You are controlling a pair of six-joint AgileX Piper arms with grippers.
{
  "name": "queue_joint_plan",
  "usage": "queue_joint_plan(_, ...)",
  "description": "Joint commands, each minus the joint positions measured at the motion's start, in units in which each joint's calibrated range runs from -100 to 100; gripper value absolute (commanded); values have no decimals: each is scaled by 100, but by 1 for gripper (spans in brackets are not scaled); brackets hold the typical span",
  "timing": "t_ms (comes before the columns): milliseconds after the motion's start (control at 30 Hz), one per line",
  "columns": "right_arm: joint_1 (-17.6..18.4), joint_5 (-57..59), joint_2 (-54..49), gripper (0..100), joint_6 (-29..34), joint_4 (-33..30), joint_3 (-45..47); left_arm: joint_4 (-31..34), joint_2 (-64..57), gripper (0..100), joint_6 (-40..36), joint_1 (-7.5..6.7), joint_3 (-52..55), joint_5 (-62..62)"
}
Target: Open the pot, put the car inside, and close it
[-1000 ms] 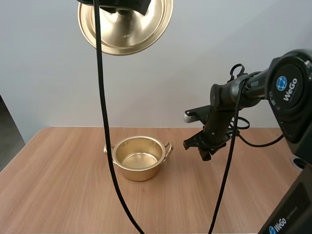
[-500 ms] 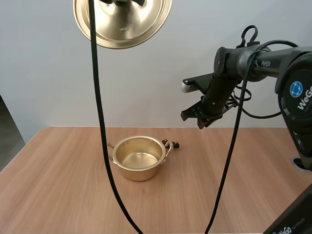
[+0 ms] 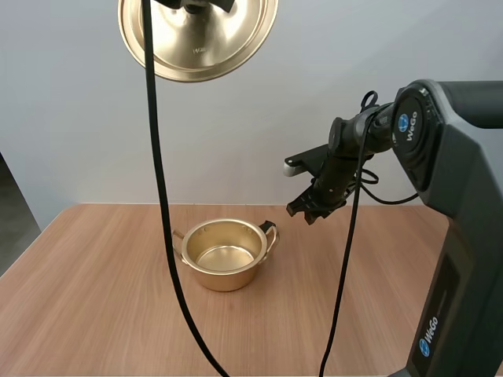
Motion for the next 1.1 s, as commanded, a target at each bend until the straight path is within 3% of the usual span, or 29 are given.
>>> queue_joint_plan(0,4,430,325,65,-328,512,-385,20,6,0,2,2,7,51)
queue_joint_plan(167,4,1272,773,66,-661,1081,-1307,247,6,0,-145,2,7,219)
queue_joint_plan(400,39,2007,1231,66,-991,1501,-1871,545,6,0,-275,2,7,241)
queue_joint_plan(600,154,2075,1566,89,-1090,1450,-2187,621,6,0,-337,21,7,385)
queue_joint_plan(867,373,2226,1912,88,-1217,1001,-2566,621,6,0,-337,222,7,421)
queue_joint_plan(1067,398,2556,1999,88,-1482,1132,-2579,610,6,0,-337,241,7,421)
